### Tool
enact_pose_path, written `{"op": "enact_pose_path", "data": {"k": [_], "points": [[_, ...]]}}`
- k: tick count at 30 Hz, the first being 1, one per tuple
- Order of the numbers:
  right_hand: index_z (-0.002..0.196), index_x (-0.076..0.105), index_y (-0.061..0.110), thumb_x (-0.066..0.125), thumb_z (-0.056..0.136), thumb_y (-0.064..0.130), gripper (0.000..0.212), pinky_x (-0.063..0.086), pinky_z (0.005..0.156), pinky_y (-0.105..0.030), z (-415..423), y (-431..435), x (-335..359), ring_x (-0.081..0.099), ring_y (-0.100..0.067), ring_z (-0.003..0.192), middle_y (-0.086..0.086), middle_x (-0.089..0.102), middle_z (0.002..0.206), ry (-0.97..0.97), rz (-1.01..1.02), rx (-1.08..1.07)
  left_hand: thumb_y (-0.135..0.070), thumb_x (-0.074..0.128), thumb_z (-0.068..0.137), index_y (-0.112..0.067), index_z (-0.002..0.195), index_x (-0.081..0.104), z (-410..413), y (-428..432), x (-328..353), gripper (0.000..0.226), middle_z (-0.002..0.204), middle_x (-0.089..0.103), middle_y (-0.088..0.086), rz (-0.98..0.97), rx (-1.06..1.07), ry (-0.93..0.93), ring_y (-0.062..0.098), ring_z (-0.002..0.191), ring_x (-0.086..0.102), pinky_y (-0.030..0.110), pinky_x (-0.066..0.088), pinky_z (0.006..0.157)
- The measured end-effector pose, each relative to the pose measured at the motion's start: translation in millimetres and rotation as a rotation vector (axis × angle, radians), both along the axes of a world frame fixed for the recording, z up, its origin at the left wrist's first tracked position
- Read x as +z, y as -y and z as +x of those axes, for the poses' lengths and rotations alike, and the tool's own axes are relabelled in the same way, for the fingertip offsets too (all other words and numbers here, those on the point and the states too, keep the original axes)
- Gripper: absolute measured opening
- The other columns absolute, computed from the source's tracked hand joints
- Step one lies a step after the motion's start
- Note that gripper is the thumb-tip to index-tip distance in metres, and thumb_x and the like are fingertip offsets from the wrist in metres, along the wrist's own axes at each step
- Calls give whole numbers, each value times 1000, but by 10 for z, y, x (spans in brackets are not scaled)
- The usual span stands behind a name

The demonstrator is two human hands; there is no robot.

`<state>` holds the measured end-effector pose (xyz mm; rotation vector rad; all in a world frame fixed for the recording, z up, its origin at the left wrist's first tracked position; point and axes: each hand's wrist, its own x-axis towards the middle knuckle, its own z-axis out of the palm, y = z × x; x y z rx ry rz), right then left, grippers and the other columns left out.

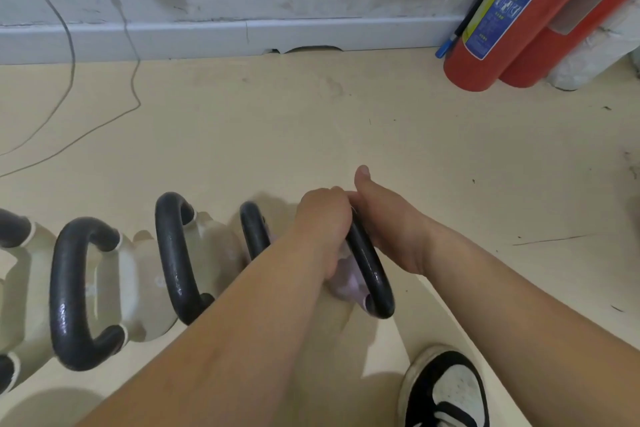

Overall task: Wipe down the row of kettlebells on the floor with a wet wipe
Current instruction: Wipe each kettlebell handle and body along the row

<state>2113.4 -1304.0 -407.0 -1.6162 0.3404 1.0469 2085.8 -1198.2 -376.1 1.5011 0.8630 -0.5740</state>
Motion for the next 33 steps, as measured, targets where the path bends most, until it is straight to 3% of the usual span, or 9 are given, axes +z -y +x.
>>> {"op": "enact_pose_path", "data": {"k": [3, 8, 11, 13, 18, 21, 27, 30, 33], "points": [[103, 76, 15, 27, 92, 80, 82, 39, 115, -40, -60, -23, -43, 71, -14, 98, 5, 76, 87, 16, -58, -18, -23, 42, 101, -4, 105, 67, 12, -1, -1, 31, 99, 69, 18, -52, 92, -55, 37, 105, 67, 44, 51, 94], [122, 74, 26, 25, 93, 80, 79, 37, 116, -37, -197, 62, 65, 68, -10, 120, 2, 77, 120, 21, 112, -78, -18, 48, 95, -10, 104, 66, -94, 109, 37, 21, 92, 70, 12, -154, 198, 23, 30, 83, 69, 38, 56, 78], [125, 72, 31, 26, 98, 73, 68, 35, 117, -35, -348, 152, 157, 63, -1, 123, 9, 74, 126, 77, 146, -91, -30, 42, 98, -17, 121, 62, -248, 216, 57, 32, 133, 65, 7, -88, 179, 160, 27, 121, 63, 43, 48, 106], [133, 67, 34, 29, 101, 67, 60, 32, 120, -33, -487, 211, 197, 53, 2, 134, 13, 63, 142, 107, 192, -104, -31, 38, 106, -25, 148, 45, -378, 293, 110, 43, 160, 38, -9, -56, 175, 230, 16, 145, 41, 34, 31, 119], [131, 71, 21, 52, 93, 63, 60, 36, 120, -42, -741, 390, 363, 57, -9, 134, 1, 66, 141, 169, 213, -252, -23, 38, 109, -36, 158, 27, -769, 487, 45, 52, 161, 38, -5, 25, 158, 392, 14, 142, 46, 35, 41, 116], [114, 80, 24, 64, 72, 63, 60, 35, 120, -42, -905, 475, 451, 42, -9, 146, -3, 72, 131, 199, 203, -273, -29, 39, 108, -51, 153, 27, -982, 597, 0, 51, 148, 54, 0, 24, 183, 360, 20, 130, 59, 43, 49, 109], [138, 64, 29, 44, 106, 38, 39, 36, 119, -36, -1268, 572, 502, 58, 1, 130, 18, 68, 134, 287, 96, -211, -23, 44, 108, -54, 150, 30, -1289, 722, 32, 55, 107, 45, -52, -51, 240, 363, -37, 90, 48, -7, 38, 78], [134, 66, 37, 45, 97, 47, 43, 38, 113, -17, -1378, 591, 541, 55, 11, 128, 27, 67, 130, 323, 60, -120, -19, 48, 106, -74, 132, 25, -1357, 718, -13, 65, 87, 43, -67, -20, 190, 347, -37, 89, 49, -5, 39, 77], [105, 79, 40, 48, 94, 44, 34, 46, 88, -2, -1428, 614, 581, 64, 11, 114, 23, 76, 113, 362, 32, -108, -18, 52, 104, -88, 125, 17, -1464, 700, -155, 81, 99, 55, -57, 55, 119, 390, -20, 97, 61, 9, 48, 84]]}}
